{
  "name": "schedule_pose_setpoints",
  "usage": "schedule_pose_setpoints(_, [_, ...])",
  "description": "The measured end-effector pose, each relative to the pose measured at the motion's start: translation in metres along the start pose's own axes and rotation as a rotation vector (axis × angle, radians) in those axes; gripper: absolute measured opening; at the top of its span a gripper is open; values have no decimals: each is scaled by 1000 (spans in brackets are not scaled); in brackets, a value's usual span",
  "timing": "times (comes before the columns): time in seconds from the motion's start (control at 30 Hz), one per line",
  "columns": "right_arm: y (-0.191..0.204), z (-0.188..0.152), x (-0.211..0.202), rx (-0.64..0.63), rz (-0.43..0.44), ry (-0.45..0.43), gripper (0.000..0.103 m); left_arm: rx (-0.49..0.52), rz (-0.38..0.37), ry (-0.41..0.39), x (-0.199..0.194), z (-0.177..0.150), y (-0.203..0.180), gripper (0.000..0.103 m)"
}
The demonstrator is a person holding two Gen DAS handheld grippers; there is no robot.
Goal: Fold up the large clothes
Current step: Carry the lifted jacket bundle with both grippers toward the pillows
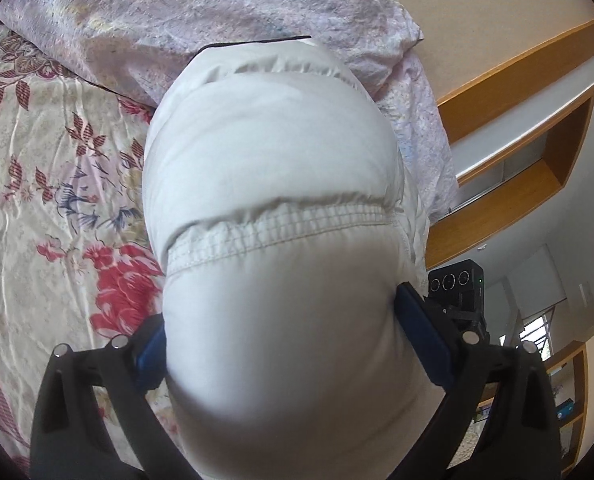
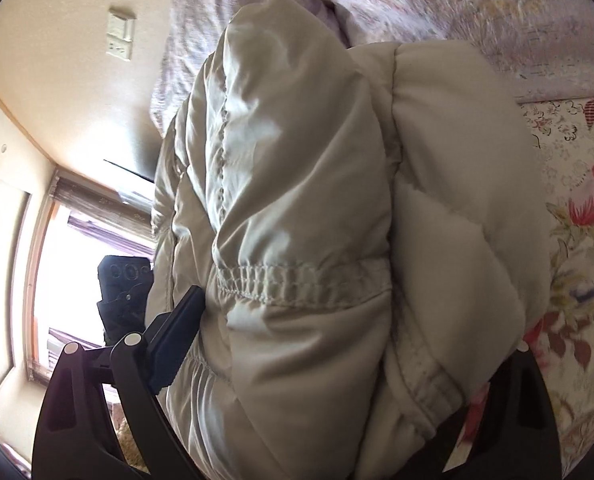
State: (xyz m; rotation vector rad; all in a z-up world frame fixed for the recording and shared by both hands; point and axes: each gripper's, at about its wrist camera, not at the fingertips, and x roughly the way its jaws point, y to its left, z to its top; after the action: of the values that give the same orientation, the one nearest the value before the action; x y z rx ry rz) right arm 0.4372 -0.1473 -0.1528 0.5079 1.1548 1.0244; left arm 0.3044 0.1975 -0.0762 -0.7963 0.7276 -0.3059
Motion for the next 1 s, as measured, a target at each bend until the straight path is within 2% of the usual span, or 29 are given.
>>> schedule_pose_setpoints(0.2, [-24,-7,7,48,-14,-12,102,36,51,-6,11,3,15,101])
schedule_pose_setpoints(0.3, [-28,-11,5,68,-43,-14,102,36,64,-2,14,6,16,101])
schedule_pose_setpoints(0.37, [-21,-10,-3,85,-84,-20,102,35,82,0,13,8,13,101])
schedule_pose_setpoints(0.43, [-14,-13,-23,78,-163,-58,102,43,116,-6,7,8,7,101])
schedule_pose_setpoints(0.5, [-2,-22,-58,28,-274,-150,102,64,158,-32,-2,8,1,101])
schedule_pose_setpoints(0.57, [15,-28,-85,-39,-372,-245,102,139,248,-106,-18,6,-14,100])
schedule_pose_setpoints(0.63, [41,-34,-102,-144,-421,-314,102,240,340,-194,-31,6,-35,100])
schedule_pose_setpoints(0.7, [67,-33,-103,-253,-457,-335,102,310,385,-239,-35,6,-55,100])
schedule_pose_setpoints(0.77, [90,-38,-89,-362,-509,-347,97,375,425,-237,-29,7,-75,100])
schedule_pose_setpoints(0.87, [111,-36,-63,-474,-559,-373,81,472,519,-221,-8,5,-98,100])
schedule_pose_setpoints(0.93, [121,-29,-44,-503,-570,-386,68,495,566,-206,5,4,-103,100])
schedule_pose_setpoints(0.97, [120,-28,-39,-511,-569,-385,64,497,564,-196,8,3,-102,100])
schedule_pose_setpoints(1.0, [123,-25,-33,-520,-571,-384,56,496,559,-184,12,2,-102,100])
